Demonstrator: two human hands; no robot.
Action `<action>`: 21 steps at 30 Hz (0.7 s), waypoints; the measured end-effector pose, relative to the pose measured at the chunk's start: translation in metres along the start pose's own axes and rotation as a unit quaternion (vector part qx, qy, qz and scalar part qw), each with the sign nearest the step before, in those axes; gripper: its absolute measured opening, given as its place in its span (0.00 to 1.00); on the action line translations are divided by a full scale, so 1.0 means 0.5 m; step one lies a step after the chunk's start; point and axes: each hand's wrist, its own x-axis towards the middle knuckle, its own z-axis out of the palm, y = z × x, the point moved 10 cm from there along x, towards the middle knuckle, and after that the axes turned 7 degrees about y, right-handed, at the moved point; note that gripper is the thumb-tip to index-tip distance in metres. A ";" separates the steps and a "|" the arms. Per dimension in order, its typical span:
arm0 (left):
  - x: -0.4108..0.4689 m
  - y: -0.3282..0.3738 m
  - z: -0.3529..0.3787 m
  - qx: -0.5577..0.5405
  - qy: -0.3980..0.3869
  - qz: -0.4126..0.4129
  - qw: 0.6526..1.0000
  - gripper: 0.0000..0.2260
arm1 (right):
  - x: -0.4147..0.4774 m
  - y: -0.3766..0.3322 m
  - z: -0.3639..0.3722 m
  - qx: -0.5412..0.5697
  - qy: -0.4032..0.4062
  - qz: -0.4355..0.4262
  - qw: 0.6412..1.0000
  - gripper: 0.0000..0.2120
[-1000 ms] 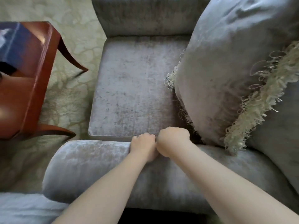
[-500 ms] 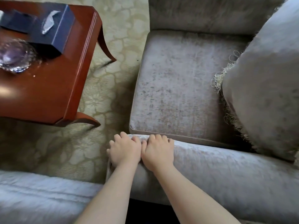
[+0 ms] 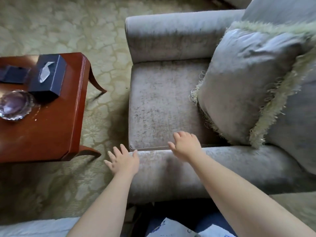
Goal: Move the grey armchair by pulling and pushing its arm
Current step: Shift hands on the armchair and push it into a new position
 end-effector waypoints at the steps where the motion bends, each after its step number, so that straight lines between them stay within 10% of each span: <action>1: -0.011 0.031 -0.038 -0.012 0.014 0.009 1.000 0.30 | -0.005 0.033 -0.047 -0.008 0.018 0.014 1.000 0.21; 15: -0.379 0.806 -0.359 -0.123 0.188 0.300 0.927 0.30 | -0.177 0.631 -0.663 -0.090 0.279 0.107 0.950 0.18; 21: -0.591 1.110 -0.281 -0.164 0.162 0.361 0.904 0.31 | -0.204 0.863 -0.716 -0.135 0.229 0.077 0.961 0.15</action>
